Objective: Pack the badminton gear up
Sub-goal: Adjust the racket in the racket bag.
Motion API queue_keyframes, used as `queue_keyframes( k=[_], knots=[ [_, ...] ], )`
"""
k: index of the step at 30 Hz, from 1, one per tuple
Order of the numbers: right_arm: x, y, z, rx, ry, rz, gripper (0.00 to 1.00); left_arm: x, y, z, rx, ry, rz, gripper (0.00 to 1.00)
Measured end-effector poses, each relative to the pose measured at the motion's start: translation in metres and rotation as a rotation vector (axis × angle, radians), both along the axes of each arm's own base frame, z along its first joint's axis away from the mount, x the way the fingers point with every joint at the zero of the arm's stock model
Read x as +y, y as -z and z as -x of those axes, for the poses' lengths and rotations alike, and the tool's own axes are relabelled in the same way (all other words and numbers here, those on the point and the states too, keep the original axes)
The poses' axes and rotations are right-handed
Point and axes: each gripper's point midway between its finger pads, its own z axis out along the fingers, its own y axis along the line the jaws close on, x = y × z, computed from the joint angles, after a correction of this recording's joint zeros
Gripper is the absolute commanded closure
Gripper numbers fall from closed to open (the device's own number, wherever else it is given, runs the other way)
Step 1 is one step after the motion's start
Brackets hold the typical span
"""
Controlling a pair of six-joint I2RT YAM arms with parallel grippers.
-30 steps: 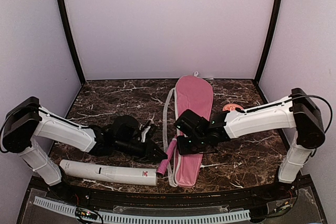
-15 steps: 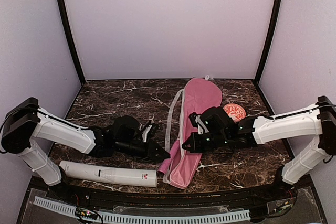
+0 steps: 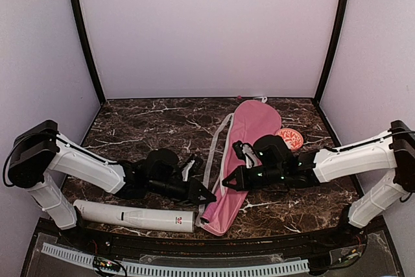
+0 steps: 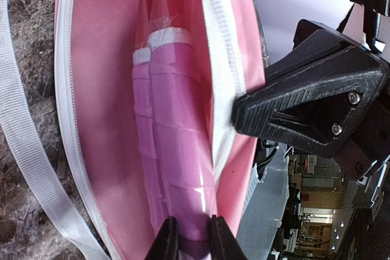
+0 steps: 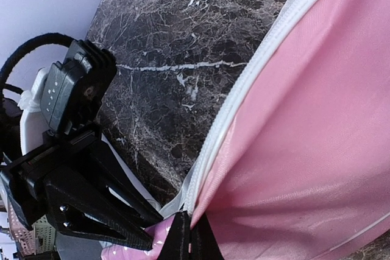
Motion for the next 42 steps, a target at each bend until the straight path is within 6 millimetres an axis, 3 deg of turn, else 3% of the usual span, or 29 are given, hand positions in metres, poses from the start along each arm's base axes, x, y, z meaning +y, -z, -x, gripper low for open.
queue_keyframes(
  k=[13,18,38,42],
  knots=[
    [-0.022,0.007,0.002,-0.007,0.000,0.010,1.00,0.004,0.010,-0.009,-0.076,-0.022,-0.046,1.00],
    [-0.022,0.009,0.002,-0.003,-0.003,0.004,1.00,-0.002,0.029,-0.006,-0.091,0.010,-0.080,1.00],
    [-0.022,0.023,0.005,0.033,0.014,-0.047,1.00,-0.024,0.040,0.000,-0.125,0.068,-0.094,1.00],
    [-0.026,0.026,0.005,0.028,0.018,-0.022,0.72,-0.026,0.038,-0.001,-0.129,0.068,-0.090,1.00]
  ],
)
